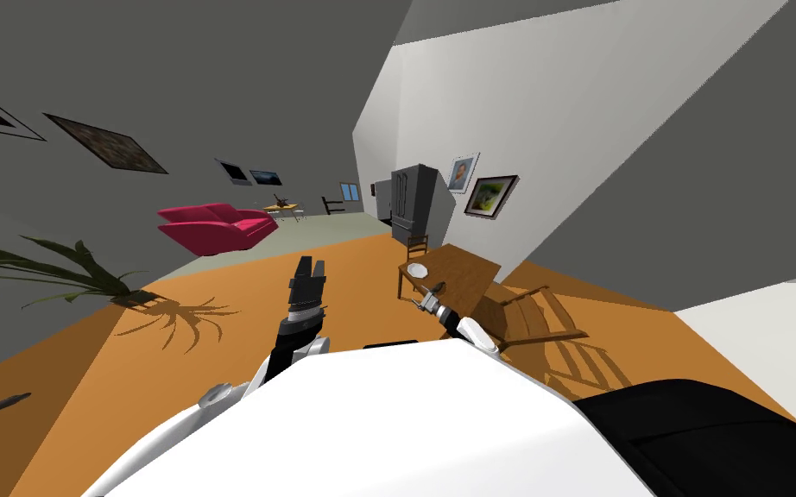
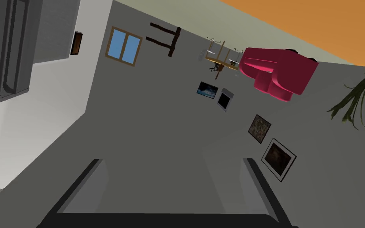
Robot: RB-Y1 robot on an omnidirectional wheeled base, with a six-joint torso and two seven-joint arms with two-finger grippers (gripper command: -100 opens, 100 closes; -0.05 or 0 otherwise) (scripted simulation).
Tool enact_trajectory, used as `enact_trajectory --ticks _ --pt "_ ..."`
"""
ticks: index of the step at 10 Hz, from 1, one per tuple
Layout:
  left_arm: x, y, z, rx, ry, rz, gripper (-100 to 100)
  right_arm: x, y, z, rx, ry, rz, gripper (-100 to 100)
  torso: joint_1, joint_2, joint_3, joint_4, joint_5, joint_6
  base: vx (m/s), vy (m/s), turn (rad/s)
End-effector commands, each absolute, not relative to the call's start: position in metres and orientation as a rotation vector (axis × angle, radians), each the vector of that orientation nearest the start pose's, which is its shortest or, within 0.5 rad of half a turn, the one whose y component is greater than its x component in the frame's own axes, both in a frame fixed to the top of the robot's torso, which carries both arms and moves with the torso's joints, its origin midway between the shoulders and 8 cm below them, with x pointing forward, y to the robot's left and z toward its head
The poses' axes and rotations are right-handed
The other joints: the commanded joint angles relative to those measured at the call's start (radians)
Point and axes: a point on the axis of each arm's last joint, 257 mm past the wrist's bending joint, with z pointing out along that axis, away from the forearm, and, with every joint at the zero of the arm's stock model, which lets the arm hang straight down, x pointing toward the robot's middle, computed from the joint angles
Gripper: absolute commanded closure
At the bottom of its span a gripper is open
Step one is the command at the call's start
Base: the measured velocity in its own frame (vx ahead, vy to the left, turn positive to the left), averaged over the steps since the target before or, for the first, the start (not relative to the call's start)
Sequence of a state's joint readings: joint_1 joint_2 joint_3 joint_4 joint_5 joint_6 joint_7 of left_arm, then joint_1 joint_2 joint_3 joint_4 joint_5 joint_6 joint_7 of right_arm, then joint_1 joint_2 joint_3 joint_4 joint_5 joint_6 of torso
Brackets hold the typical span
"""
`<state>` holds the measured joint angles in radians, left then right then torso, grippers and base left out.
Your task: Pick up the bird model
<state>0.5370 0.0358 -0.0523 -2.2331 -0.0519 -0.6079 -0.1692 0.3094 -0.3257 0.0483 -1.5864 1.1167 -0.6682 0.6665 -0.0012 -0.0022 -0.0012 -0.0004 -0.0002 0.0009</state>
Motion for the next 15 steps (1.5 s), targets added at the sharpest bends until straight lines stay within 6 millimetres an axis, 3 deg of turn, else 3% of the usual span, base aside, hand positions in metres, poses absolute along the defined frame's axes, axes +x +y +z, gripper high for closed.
enact_trajectory --ticks 1,6,7,8,9,12,13,15 --pt "0.335 0.254 0.010 -0.516 0.691 -1.165 0 0.387 -0.192 -0.339 -0.933 1.520 0.111 -100 0.000 0.000 0.000 0.000 0.000 0.000 0.041 -0.002 0.077" --pt "0.335 0.254 0.010 -0.516 0.691 -1.165 0 0.379 -0.220 -0.387 -1.166 1.543 -0.016 -100 0.000 -0.002 -0.001 0.000 0.000 0.000 0.046 -0.012 0.045" --pt "0.335 0.254 0.010 -0.516 0.691 -1.165 0 0.379 -0.220 -0.387 -1.166 1.543 -0.016 -100 0.000 -0.002 -0.001 0.000 0.000 0.000 0.015 -0.004 -0.011" --pt "0.335 0.254 0.010 -0.516 0.691 -1.165 0 0.377 -0.235 -0.401 -1.263 1.536 -0.071 -100 0.000 0.000 0.000 0.000 0.000 0.000 0.030 -0.008 0.047" --pt "0.335 0.254 0.010 -0.516 0.691 -1.165 0 0.375 -0.237 -0.406 -1.266 1.548 -0.069 -100 0.000 0.000 0.000 0.000 0.000 0.000 0.041 -0.013 0.027" --pt "0.335 0.254 0.010 -0.516 0.691 -1.165 0 0.368 -0.273 -0.435 -1.450 1.542 -0.166 -100 -0.001 -0.003 -0.002 -0.001 0.000 0.000 0.070 -0.020 0.026" --pt "0.335 0.254 0.010 -0.516 0.691 -1.165 0 0.366 -0.275 -0.439 -1.455 1.551 -0.165 -100 -0.001 -0.003 -0.002 -0.001 0.000 0.000 0.063 -0.012 0.014" --pt "0.335 0.254 0.010 -0.516 0.691 -1.165 0 0.362 -0.311 -0.456 -1.602 1.540 -0.243 -100 0.000 -0.003 -0.002 -0.001 0.000 0.000 0.092 -0.016 0.019"
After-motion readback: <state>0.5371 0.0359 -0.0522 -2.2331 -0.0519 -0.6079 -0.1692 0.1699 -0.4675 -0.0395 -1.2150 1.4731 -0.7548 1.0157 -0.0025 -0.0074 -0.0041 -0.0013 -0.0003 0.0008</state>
